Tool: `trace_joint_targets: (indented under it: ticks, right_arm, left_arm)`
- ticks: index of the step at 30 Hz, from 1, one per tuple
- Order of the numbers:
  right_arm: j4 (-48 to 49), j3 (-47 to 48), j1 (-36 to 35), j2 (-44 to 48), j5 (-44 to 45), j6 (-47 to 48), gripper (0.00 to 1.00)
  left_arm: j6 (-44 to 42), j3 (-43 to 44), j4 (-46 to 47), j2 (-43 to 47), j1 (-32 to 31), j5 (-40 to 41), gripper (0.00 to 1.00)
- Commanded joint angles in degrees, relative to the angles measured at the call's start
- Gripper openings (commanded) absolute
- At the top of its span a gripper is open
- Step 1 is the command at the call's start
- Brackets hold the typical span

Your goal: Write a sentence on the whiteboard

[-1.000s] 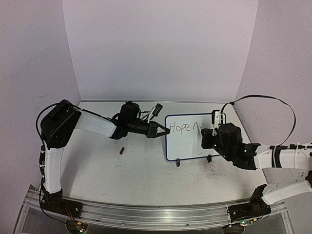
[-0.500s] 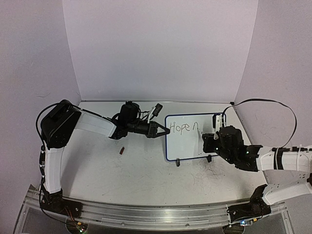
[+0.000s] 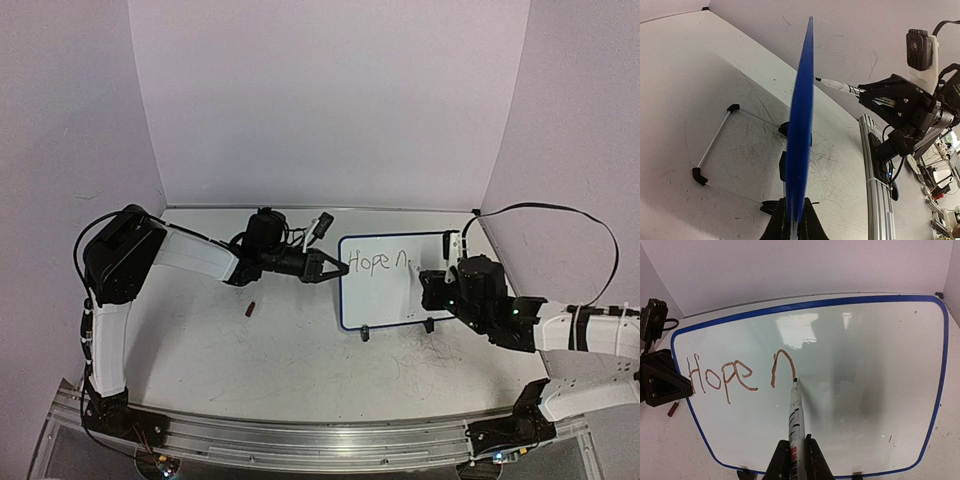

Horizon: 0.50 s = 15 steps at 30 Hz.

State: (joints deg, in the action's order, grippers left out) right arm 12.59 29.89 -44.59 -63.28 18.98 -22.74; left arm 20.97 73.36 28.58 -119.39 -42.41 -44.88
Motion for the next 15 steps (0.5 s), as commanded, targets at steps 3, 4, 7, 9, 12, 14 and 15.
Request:
trace_joint_targets:
  ticks: [3, 4, 7, 9, 12, 14, 15]
  right_arm:
    - [2.8, 1.3, 2.1, -0.2, -0.8, 0.9, 0.0]
    - [3.2, 1.3, 2.2, -0.4, -1.0, 1.0, 0.0]
    - [4.4, 1.3, 2.3, -0.9, -1.6, 1.7, 0.0]
    - [5.0, 1.5, 2.3, -1.0, -2.0, 2.0, 0.0]
    - [5.6, 1.4, 2.3, -1.5, -2.5, 2.1, 0.0]
    - [5.7, 1.3, 2.3, -2.2, -2.5, 2.0, 0.0]
    - [5.7, 1.2, 2.3, -2.5, -2.4, 1.8, 0.0]
  left_arm:
    - [-0.5, -0.4, -0.2, 2.1, 0.1, 0.1, 0.0]
    - [-0.5, -0.4, -0.2, 2.1, 0.1, 0.1, 0.0]
    - [-0.5, -0.4, -0.1, 2.1, 0.2, 0.1, 0.0]
    - [-0.5, -0.4, -0.1, 2.1, 0.1, 0.1, 0.0]
    - [-0.5, -0.4, -0.2, 2.0, 0.1, 0.1, 0.0]
    - [-0.5, -0.4, -0.1, 2.1, 0.1, 0.1, 0.0]
    - [-0.5, -0.4, -0.1, 2.1, 0.1, 0.1, 0.0]
